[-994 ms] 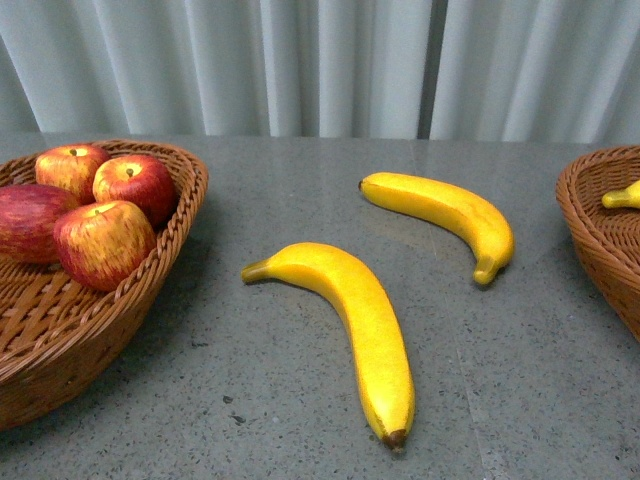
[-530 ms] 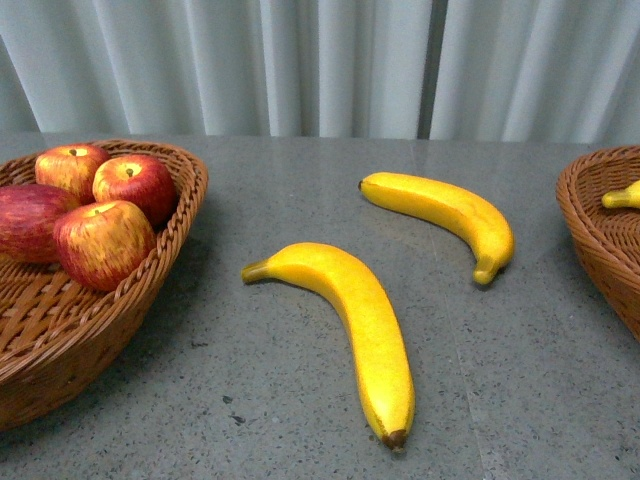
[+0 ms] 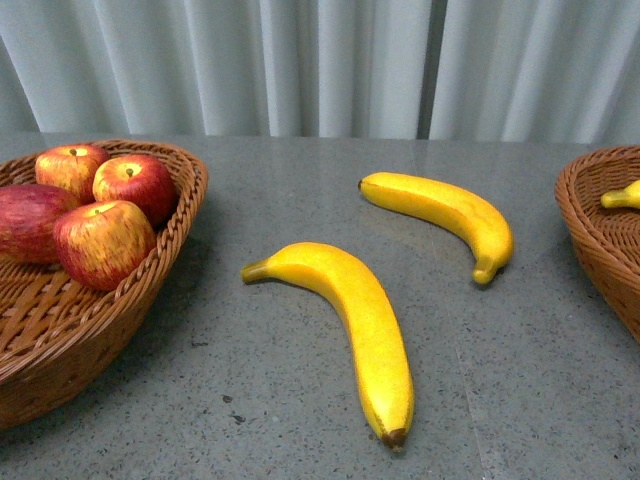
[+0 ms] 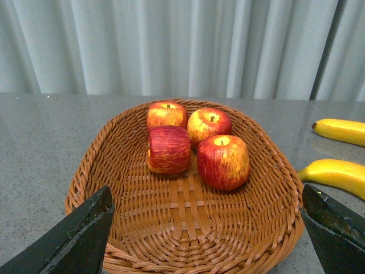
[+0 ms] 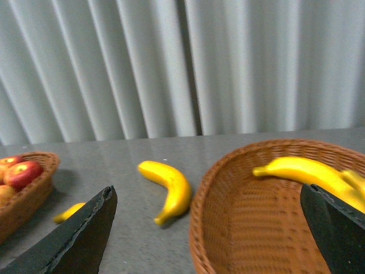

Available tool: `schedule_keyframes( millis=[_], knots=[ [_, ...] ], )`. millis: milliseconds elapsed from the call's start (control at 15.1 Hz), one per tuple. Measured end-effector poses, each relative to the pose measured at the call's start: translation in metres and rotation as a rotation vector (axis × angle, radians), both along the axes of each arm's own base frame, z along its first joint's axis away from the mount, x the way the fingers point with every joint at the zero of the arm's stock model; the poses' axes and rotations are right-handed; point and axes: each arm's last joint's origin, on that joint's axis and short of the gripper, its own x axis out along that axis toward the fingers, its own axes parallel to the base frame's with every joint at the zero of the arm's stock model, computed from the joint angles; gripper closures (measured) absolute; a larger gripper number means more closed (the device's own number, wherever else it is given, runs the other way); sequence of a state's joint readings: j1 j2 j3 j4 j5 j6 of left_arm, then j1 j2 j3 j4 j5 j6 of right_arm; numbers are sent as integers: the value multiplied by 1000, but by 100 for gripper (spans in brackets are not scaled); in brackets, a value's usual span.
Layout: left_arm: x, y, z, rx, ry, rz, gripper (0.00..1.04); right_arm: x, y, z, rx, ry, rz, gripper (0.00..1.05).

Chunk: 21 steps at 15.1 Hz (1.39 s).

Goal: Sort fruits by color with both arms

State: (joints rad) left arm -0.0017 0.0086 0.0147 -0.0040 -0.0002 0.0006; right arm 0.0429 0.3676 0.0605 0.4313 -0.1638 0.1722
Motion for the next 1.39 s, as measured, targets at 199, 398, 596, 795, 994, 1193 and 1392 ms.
schedule_keyframes(
  millis=[199,398,596,795,994,1193,1392],
  knots=[
    [0,0,0,0,0,0,7,52,39,61,-8,-126,208,6],
    [0,0,0,0,0,0,7,123,106,57,-101,99,346,6],
    [0,0,0,0,0,0,7,160,183,64,-174,243,483,6],
    [0,0,0,0,0,0,7,180,211,31,-261,424,501,6],
    [0,0,0,0,0,0,7,197,203,10,-310,530,453,6],
    [0,0,0,0,0,0,7,201,183,-3,-381,678,408,6],
    [0,0,0,0,0,0,7,194,180,-14,-405,762,428,6]
  ],
)
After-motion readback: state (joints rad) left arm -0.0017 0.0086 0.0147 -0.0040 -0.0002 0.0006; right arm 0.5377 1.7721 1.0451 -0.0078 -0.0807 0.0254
